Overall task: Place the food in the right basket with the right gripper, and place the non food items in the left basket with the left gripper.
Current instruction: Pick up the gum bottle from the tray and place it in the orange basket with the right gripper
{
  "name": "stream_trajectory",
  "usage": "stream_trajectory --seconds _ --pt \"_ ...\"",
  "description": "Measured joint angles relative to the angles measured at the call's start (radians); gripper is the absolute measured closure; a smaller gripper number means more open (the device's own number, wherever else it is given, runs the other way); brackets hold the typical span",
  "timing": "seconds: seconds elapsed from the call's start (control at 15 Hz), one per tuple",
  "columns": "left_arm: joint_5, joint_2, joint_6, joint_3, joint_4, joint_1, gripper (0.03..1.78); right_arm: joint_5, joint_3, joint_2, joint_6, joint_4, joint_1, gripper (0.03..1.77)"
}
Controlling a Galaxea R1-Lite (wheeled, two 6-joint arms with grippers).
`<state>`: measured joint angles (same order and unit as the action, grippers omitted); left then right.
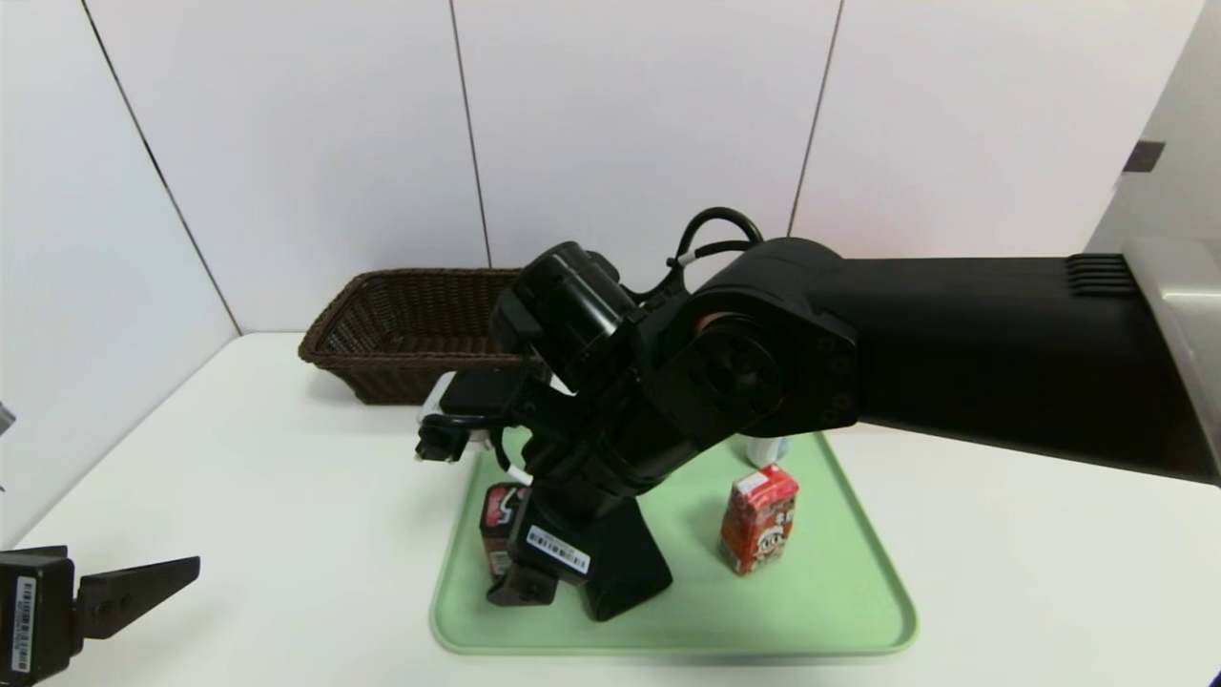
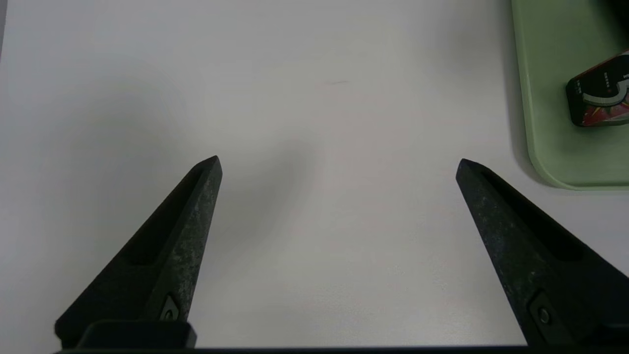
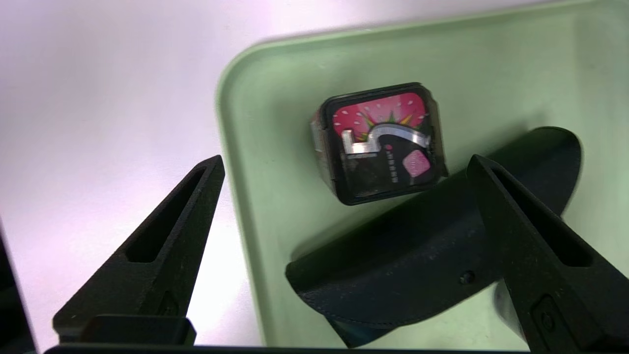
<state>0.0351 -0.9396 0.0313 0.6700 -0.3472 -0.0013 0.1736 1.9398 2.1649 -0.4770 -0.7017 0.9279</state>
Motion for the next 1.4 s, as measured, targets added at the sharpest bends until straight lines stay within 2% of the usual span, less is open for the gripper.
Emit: stream_trajectory --seconds 0.07,0.33,0.73,0.93,1.2,1.4 --pt "-0.001 0.000 0.000 0.000 0.000 0.000 0.12 0.025 -0.007 -0.003 -0.001 0.001 -0.008 0.10" --pt "-0.001 -0.001 0.000 -0.001 -0.001 0.000 0.12 0.041 -0.062 -0.022 -0.004 0.040 -0.015 0.10" --pt "-0.001 -0.006 0.000 -0.001 0.003 0.000 0.12 0.053 -0.265 -0.051 -0.012 0.369 -0.024 0.10" --pt "0.000 -0.009 0.000 -0.001 0.003 0.001 0.12 0.058 -0.329 -0.063 -0.011 0.455 -0.031 0.10" --pt "0.000 -0.009 0.000 -0.003 0.001 0.000 0.12 0.091 -0.436 -0.096 -0.001 0.570 -0.046 0.10" --pt "0.000 -0.010 -0.001 -0.003 0.002 0.000 0.12 0.097 -0.542 -0.117 0.002 0.697 -0.055 0.10"
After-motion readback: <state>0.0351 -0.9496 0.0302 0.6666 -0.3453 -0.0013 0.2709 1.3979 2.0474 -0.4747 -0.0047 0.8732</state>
